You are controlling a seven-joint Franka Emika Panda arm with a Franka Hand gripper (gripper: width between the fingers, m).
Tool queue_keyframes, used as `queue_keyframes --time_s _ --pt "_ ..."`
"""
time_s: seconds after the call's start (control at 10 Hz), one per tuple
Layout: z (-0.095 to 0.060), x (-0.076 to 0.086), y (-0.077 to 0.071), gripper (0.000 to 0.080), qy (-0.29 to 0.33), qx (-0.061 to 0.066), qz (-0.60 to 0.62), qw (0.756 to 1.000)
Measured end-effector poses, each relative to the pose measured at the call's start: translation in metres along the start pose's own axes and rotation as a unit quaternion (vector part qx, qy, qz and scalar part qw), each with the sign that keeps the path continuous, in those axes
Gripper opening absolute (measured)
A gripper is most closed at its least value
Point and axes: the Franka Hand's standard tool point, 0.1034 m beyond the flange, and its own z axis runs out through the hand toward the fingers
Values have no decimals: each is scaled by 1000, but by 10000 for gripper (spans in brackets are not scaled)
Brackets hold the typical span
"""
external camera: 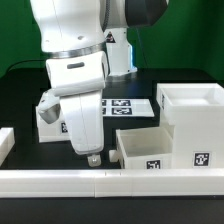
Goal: Assemble drawer
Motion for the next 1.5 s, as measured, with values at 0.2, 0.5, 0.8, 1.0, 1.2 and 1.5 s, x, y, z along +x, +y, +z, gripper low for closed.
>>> queue_keyframes --time_s 0.2,0.5,0.8,1.0,1.2,1.5 --pt "4 12 -3 649 5 4 9 1000" --pt "9 41 -1 649 14 7 12 1000" --pt "9 57 3 649 16 8 37 999" --pt "8 57 5 649 1 10 34 999" --pt "8 60 7 649 -11 15 26 999" --pt "11 61 8 649 -10 14 22 1000"
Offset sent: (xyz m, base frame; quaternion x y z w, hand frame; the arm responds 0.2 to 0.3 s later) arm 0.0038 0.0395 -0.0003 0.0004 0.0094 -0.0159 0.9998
